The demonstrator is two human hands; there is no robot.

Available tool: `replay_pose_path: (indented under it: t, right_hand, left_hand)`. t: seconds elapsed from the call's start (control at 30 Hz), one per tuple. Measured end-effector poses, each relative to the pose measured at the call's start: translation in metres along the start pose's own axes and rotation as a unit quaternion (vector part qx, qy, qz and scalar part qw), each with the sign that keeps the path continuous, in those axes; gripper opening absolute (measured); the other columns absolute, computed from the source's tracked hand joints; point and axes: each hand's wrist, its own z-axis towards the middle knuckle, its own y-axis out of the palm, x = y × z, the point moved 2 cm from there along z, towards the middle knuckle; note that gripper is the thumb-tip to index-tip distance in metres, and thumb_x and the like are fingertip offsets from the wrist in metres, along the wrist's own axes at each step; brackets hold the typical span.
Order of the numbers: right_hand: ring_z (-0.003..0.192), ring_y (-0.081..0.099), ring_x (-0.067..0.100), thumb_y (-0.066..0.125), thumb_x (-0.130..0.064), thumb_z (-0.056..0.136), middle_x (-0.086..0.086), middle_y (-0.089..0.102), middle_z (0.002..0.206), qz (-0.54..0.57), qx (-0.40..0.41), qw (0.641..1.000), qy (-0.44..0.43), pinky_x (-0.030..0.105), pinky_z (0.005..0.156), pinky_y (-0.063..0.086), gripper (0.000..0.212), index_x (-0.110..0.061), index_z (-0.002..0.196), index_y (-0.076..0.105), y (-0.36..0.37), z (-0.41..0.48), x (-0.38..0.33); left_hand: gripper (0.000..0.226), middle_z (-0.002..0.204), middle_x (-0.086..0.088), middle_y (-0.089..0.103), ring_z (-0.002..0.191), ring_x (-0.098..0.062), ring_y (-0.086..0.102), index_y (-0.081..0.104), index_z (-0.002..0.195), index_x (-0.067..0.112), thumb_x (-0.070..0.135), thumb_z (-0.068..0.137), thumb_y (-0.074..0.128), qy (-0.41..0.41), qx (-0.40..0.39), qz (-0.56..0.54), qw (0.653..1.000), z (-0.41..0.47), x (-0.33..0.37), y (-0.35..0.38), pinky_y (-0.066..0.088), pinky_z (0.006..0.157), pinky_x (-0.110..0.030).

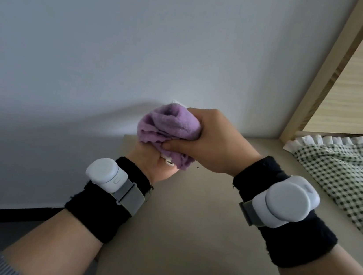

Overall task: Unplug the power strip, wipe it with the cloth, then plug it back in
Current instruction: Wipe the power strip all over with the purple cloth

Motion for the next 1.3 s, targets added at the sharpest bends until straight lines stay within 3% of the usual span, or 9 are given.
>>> replay_pose_path:
  t: [0.23, 0.4, 0.5, 0.63, 0.77, 0.83, 0.93, 1.07, 1.3]
  right_hand:
    - [0.054, 0.070, 0.006, 0.091, -0.025, 0.080, 0.002, 0.079, 0.072, -0.012, -0.018, 0.999, 0.042, 0.012, 0.052, 0.048, 0.026, -0.008, 0.093, 0.075, -0.020, -0.002, 0.019]
    - [0.065, 0.075, 0.015, 0.093, -0.030, 0.077, 0.003, 0.079, 0.078, 0.008, -0.045, 0.999, 0.006, 0.024, 0.057, 0.059, 0.029, -0.013, 0.091, 0.074, -0.005, -0.002, 0.004]
    - [0.070, 0.075, 0.021, 0.091, -0.030, 0.080, 0.005, 0.078, 0.080, -0.012, -0.009, 1.000, 0.020, 0.033, 0.063, 0.060, 0.029, -0.011, 0.093, 0.073, -0.010, -0.001, 0.006]
    - [0.075, 0.073, 0.024, 0.088, -0.032, 0.083, 0.004, 0.077, 0.082, -0.052, 0.059, 0.996, 0.041, 0.040, 0.069, 0.059, 0.028, -0.011, 0.091, 0.071, -0.016, -0.001, 0.011]
    - [0.060, 0.074, 0.010, 0.091, -0.026, 0.080, 0.001, 0.079, 0.073, 0.011, -0.071, 0.997, 0.027, 0.016, 0.056, 0.053, 0.022, -0.015, 0.088, 0.074, -0.014, -0.006, 0.007]
    - [0.063, 0.075, 0.011, 0.092, -0.028, 0.079, 0.000, 0.079, 0.074, 0.001, -0.084, 0.996, 0.019, 0.018, 0.058, 0.056, 0.024, -0.016, 0.088, 0.074, -0.013, -0.007, 0.005]
    - [0.069, 0.075, 0.019, 0.090, -0.031, 0.080, 0.003, 0.078, 0.076, -0.053, -0.019, 0.998, 0.028, 0.033, 0.066, 0.061, 0.027, -0.013, 0.089, 0.072, -0.017, -0.003, 0.008]
    - [0.071, 0.075, 0.027, 0.082, -0.026, 0.086, 0.004, 0.077, 0.072, -0.104, 0.123, 0.985, 0.068, 0.037, 0.068, 0.060, 0.020, -0.011, 0.086, 0.067, -0.027, -0.005, 0.021]
    - [0.055, 0.076, 0.024, 0.083, -0.015, 0.086, 0.004, 0.078, 0.064, 0.153, 0.274, 0.945, 0.089, 0.034, 0.057, 0.063, 0.013, -0.005, 0.086, 0.075, -0.060, -0.008, 0.038]
  left_hand:
    - [0.027, 0.093, -0.023, 0.065, 0.083, -0.036, 0.065, 0.071, 0.088, 0.008, 0.014, 0.079, 0.046, 0.015, -0.085, -0.022, 0.996, -0.005, 0.005, 0.007, 0.049, 0.084, -0.045]
    - [0.049, 0.057, -0.015, 0.064, 0.048, -0.025, 0.066, 0.069, 0.074, 0.006, 0.016, 0.102, 0.031, -0.011, -0.017, -0.065, 0.998, 0.002, -0.002, -0.006, 0.056, 0.047, -0.032]
    - [0.040, 0.052, -0.011, 0.061, 0.047, -0.024, 0.062, 0.072, 0.062, 0.012, 0.018, 0.085, 0.040, 0.020, -0.069, -0.042, 0.997, -0.002, 0.000, 0.003, 0.054, 0.052, -0.031]
    - [0.062, 0.057, -0.002, 0.066, 0.054, -0.015, 0.063, 0.074, 0.058, 0.016, 0.018, 0.100, 0.028, -0.021, -0.102, -0.042, 0.994, 0.002, -0.007, 0.005, 0.049, 0.071, -0.027]
    - [0.027, 0.069, -0.008, 0.073, 0.059, -0.020, 0.072, 0.079, 0.068, 0.013, 0.013, 0.083, 0.056, 0.034, -0.082, -0.026, 0.996, -0.002, -0.004, -0.007, 0.060, 0.059, -0.029]
    - [0.019, 0.068, -0.011, 0.072, 0.058, -0.022, 0.072, 0.079, 0.069, 0.012, 0.008, 0.073, 0.061, 0.050, -0.089, -0.040, 0.994, -0.008, -0.001, -0.004, 0.060, 0.056, -0.031]
    - [0.020, 0.052, -0.013, 0.062, 0.052, -0.027, 0.063, 0.072, 0.058, 0.012, 0.012, 0.068, 0.055, 0.044, -0.135, 0.007, 0.990, -0.009, -0.002, 0.014, 0.054, 0.066, -0.034]
    - [0.033, 0.084, -0.010, 0.063, 0.074, -0.021, 0.056, 0.068, 0.090, 0.010, 0.032, 0.099, 0.046, -0.066, -0.060, -0.043, 0.995, -0.004, -0.006, 0.010, 0.041, 0.076, -0.033]
    - [0.057, 0.104, -0.011, 0.073, 0.081, -0.021, 0.067, 0.063, 0.133, 0.017, 0.060, 0.102, 0.042, -0.091, -0.040, -0.084, 0.991, -0.009, -0.002, 0.013, 0.059, 0.077, -0.032]
